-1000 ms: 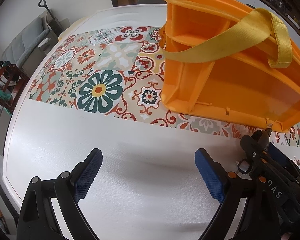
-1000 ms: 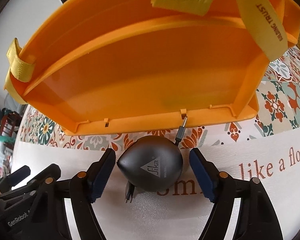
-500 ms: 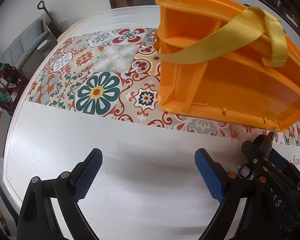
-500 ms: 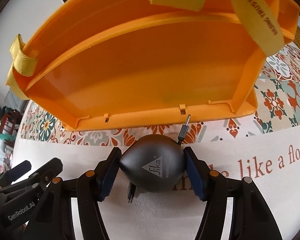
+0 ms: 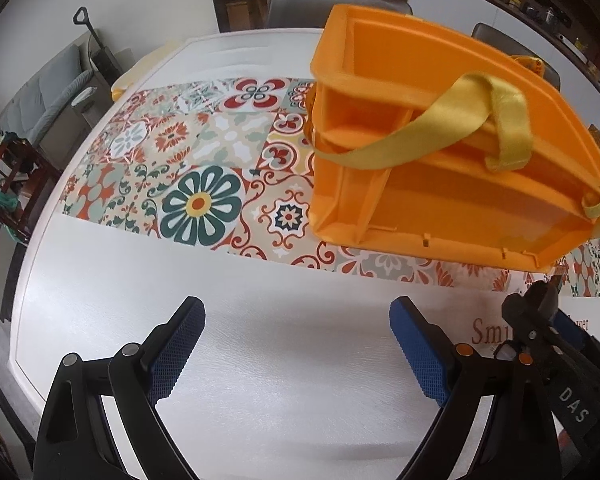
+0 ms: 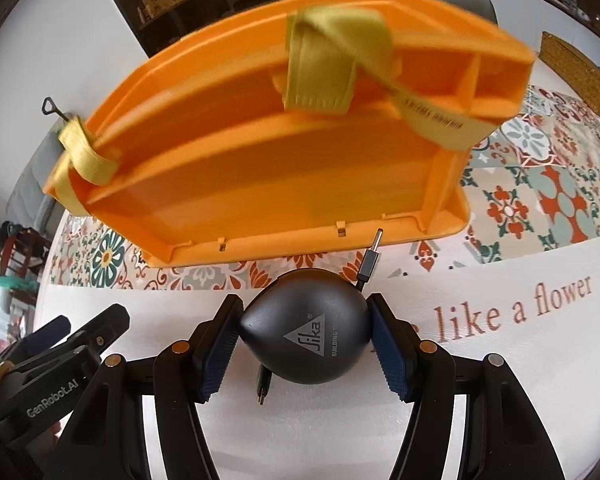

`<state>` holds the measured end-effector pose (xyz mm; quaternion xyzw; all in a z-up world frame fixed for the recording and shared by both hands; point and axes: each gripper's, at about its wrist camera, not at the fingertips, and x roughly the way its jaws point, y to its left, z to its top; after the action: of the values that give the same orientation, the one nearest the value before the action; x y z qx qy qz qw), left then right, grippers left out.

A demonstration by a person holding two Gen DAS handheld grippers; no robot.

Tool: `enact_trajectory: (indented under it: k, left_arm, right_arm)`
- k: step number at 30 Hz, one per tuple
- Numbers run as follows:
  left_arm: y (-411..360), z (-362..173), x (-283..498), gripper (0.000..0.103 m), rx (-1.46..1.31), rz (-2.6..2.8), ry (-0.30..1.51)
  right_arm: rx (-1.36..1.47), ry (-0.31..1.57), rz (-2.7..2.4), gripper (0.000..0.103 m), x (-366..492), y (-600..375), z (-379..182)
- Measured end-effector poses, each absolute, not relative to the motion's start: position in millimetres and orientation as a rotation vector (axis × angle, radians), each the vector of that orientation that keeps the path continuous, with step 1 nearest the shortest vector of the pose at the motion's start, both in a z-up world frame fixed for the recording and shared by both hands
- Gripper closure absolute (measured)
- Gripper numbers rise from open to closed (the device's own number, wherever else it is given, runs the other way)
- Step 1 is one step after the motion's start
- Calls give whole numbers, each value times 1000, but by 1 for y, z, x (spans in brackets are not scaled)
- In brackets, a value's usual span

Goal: Organize rigid objects
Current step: 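Lift the grey case with the right tool and carry it over the crate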

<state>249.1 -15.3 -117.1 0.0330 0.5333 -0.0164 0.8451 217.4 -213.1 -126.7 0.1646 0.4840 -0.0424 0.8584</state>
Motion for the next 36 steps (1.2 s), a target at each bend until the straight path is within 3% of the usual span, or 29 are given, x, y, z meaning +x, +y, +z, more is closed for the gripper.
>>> enact_trajectory:
  k: [36]
  left_arm:
    - [-17, -9, 267, 0, 71, -106, 929]
  right_arm:
    - [275, 842, -89, 40, 217, -208, 0]
